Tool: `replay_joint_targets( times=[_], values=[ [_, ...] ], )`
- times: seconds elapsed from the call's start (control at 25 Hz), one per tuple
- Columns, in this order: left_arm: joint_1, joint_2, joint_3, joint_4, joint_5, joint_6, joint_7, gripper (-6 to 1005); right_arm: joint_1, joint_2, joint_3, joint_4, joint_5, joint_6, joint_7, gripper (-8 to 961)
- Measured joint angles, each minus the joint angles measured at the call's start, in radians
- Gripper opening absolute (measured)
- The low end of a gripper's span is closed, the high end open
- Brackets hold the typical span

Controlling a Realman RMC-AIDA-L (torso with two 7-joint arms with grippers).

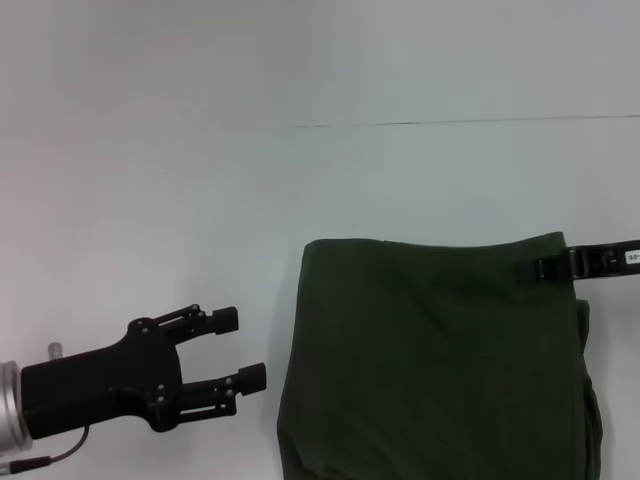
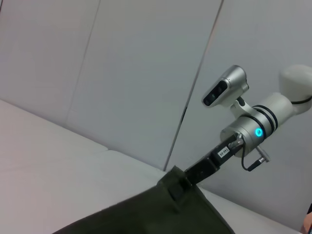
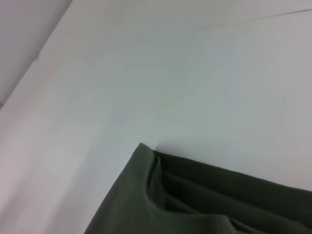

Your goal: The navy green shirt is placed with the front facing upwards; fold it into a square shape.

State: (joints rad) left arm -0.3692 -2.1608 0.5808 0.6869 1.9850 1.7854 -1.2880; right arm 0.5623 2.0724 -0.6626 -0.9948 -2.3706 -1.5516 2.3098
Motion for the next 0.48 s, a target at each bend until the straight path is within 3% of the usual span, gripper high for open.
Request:
replay_joint_targets(
  times=[0.2,0.48],
  values=[
    [-0.005,0.000,-0.001,-0.015,0.003,0.000,0.000,848,-0.004,-0.011,0.040,0.038,0.001,0.016,0.000,16],
    [-0.005,0.000,-0.001,-0.016,0.005,0.000,-0.009,848,-0.017,-0.025,0.087,0.082,0.003,0.038,0.009,110]
  ],
)
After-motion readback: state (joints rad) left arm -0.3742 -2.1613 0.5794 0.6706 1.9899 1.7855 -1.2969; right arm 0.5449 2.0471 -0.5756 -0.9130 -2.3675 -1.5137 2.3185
